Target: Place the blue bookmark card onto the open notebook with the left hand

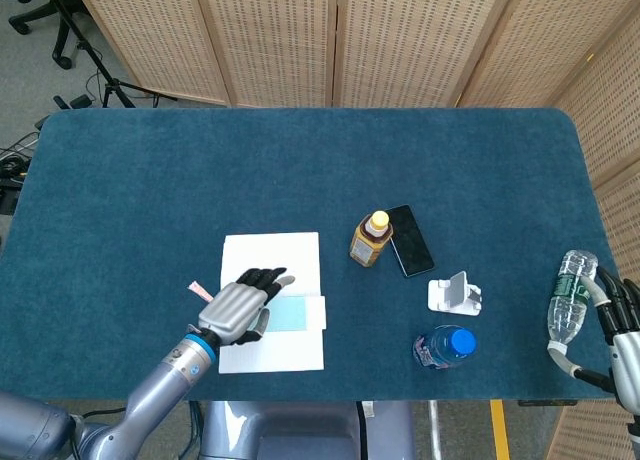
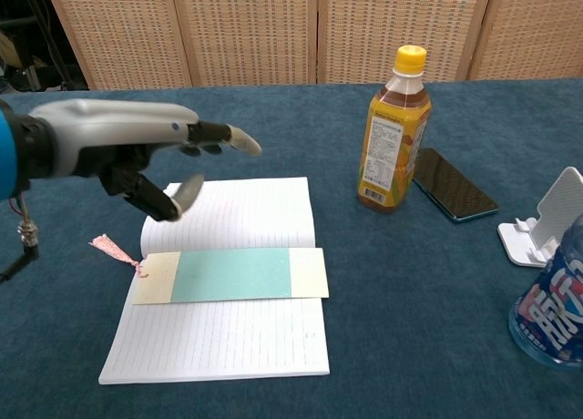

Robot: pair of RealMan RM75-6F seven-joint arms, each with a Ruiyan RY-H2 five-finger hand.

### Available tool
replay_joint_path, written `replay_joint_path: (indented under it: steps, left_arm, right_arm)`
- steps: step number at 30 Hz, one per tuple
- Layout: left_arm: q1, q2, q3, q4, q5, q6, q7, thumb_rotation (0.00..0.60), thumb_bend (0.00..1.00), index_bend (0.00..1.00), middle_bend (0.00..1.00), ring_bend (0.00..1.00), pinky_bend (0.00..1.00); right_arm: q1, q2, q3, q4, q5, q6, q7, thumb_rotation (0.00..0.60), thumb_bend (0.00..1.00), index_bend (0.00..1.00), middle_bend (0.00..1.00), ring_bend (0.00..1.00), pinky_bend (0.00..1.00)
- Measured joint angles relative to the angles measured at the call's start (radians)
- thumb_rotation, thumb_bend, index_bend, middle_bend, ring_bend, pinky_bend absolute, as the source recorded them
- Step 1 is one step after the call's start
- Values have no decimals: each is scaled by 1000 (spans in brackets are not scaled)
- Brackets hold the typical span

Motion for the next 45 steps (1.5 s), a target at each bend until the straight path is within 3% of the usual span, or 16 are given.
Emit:
replay_joint_path:
  steps: [5,12,18,30,45]
  left_arm:
    - [87,38,61,23,178,89,-2,600,626,0,0,0,70]
    - [268,67,149,128,455,233,-52,600,353,0,0,0,70]
    - [414,67,191,271,620,366,-89,600,257,0,0,0,70]
    - [606,30,182,492,730,489,-123,600,246,0,0,0,70]
    - [728,4,125,597,766,502,-201,600,247,0,0,0,70]
  right_arm:
    - [2,-3,-1,-4,-1,-5,-17,600,0,0,0,0,0]
    - [7,-11,-2,-10,0,-18,-47,600,0,0,0,0,0]
    - [12,-18,-4,-15,-2,-29,-80,600,0,0,0,0,0]
    - [16,-37,-11,-19,-9,-44,-143,600,0,0,0,0,0]
    - [24,-51,-15,-23,-7,-63,-181,600,0,0,0,0,0]
